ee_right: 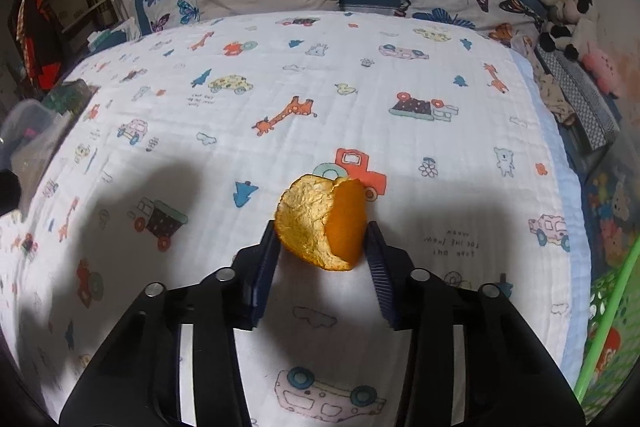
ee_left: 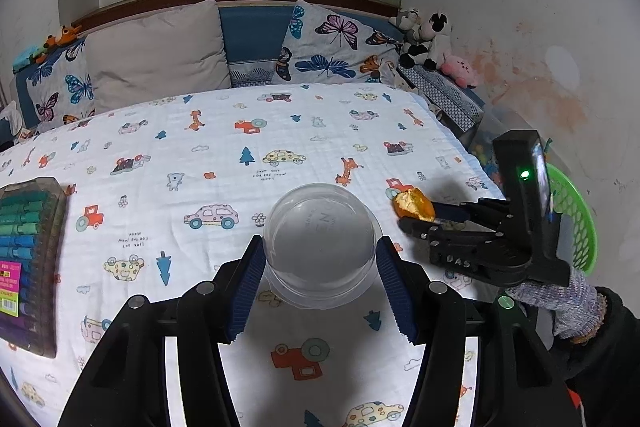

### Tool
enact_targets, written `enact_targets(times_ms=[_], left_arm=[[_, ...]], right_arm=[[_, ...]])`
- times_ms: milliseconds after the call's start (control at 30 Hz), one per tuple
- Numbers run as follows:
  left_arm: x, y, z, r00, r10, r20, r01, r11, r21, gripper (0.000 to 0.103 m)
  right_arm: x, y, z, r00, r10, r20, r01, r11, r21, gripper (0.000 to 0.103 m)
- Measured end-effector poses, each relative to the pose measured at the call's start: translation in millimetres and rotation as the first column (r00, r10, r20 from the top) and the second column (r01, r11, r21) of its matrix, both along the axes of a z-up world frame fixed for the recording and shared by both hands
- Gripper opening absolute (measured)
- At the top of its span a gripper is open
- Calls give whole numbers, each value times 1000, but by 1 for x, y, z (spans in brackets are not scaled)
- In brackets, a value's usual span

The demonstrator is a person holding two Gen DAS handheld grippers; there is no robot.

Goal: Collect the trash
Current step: 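Grasp the orange peel with the right tool while the left tool grasps the clear round container, then carry both items over the green basket and open both tools to drop them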

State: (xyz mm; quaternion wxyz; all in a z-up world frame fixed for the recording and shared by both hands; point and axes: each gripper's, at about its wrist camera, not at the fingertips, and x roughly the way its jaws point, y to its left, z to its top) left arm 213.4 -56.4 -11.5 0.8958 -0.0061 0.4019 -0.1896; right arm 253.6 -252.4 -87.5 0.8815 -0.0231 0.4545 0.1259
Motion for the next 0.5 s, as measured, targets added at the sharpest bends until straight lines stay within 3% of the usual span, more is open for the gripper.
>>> enact_targets(times_ms=[300, 500], left_arm=[[-3, -8, 1, 1000, -16, 2, 16, 1000, -14, 55], [-7, -26, 4, 998, -57, 9, 57, 998, -29, 55]], right_arm=[[-24, -16, 19, 999, -20, 31, 18, 998, 57, 38], [-54, -52, 46, 992, -95, 82, 86, 990, 109, 38]])
